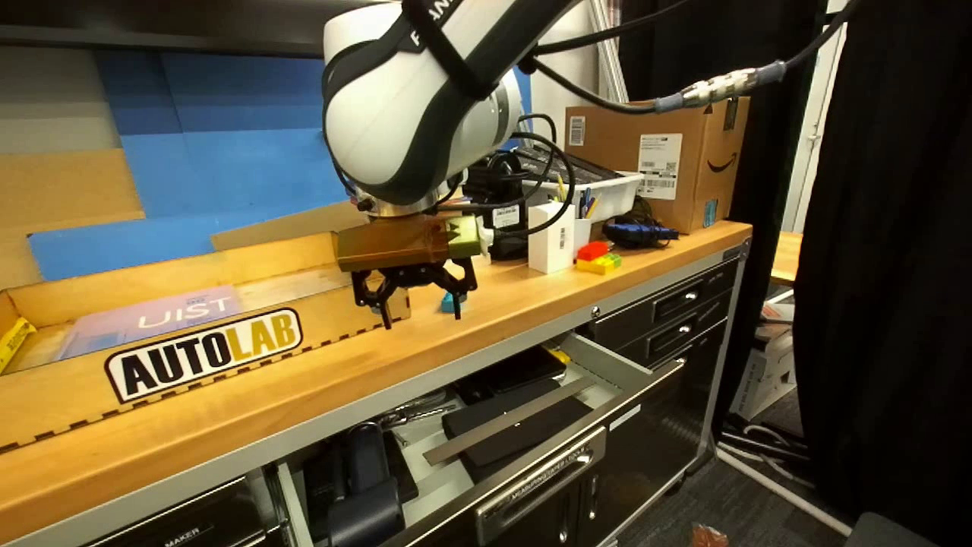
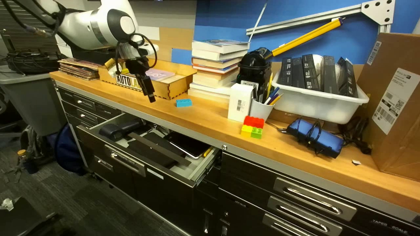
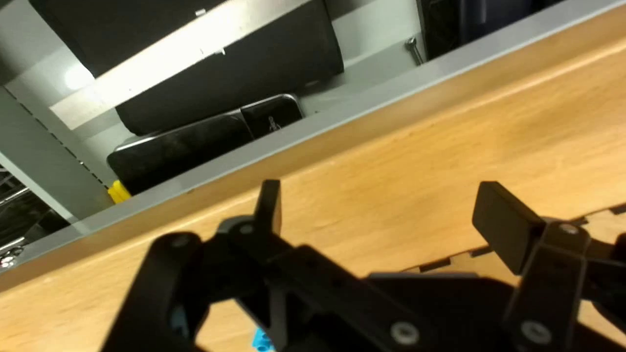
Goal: Put the blue block in the drawer, then close it
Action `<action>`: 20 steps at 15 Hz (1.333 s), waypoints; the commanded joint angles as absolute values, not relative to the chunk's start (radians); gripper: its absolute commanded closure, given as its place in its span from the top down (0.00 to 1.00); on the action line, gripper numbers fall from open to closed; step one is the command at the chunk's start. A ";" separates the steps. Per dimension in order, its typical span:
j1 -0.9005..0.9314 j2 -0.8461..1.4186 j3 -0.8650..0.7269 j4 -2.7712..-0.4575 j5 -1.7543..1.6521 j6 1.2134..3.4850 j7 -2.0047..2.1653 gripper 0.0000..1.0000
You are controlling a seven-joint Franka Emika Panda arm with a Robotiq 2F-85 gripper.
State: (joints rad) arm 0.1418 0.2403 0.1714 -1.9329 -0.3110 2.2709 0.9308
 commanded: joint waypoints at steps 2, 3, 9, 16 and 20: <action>0.215 0.313 0.085 -1.815 -0.370 2.275 1.014 1.00; 0.223 0.313 0.072 -1.814 -0.370 2.284 1.038 1.00; 0.228 0.302 0.059 -1.838 -0.343 2.279 1.027 1.00; 0.222 0.330 0.044 -1.780 -0.305 2.250 1.087 1.00; 0.211 0.351 0.014 -1.734 -0.304 2.203 1.112 1.00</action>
